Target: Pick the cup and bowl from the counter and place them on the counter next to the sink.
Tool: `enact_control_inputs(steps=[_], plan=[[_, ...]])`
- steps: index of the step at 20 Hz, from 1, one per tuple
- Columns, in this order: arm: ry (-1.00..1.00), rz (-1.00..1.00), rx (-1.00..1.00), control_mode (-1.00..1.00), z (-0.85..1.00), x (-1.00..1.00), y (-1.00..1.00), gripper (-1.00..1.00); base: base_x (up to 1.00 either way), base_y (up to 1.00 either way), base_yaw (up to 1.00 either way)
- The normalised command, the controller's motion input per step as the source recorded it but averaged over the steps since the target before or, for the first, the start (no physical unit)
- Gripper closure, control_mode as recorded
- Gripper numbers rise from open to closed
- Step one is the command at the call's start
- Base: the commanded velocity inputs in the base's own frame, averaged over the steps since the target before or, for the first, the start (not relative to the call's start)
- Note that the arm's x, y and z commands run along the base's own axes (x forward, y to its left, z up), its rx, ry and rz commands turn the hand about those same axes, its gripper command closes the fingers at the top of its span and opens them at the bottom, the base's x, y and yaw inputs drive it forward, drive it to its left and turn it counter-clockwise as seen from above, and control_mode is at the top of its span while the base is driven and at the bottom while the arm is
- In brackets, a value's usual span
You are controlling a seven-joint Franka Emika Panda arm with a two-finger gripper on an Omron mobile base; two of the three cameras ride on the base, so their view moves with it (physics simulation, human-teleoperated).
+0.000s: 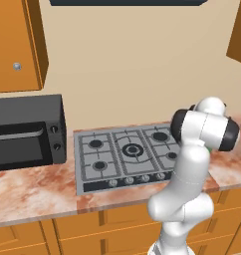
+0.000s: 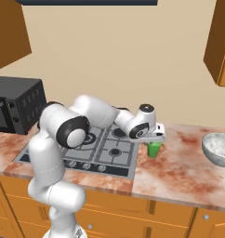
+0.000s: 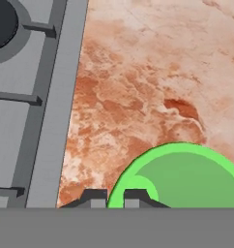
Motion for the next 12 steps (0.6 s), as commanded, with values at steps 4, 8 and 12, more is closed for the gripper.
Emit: enact_control_inputs(steps=[4, 8, 12], plan=[[-0.16, 0.09, 0.00, -1.00, 0.00, -0.56, 0.28, 1.00, 0.00, 0.00, 0.00], [-0.25, 0.06, 0.00, -1.00, 0.04, -0.45, 0.52, 1.00, 0.00, 0.00, 0.00], [-0.21, 0.01, -0.01, -1.00, 0.13, -0.10, 0.25, 1.00, 0.00, 0.00, 0.00]])
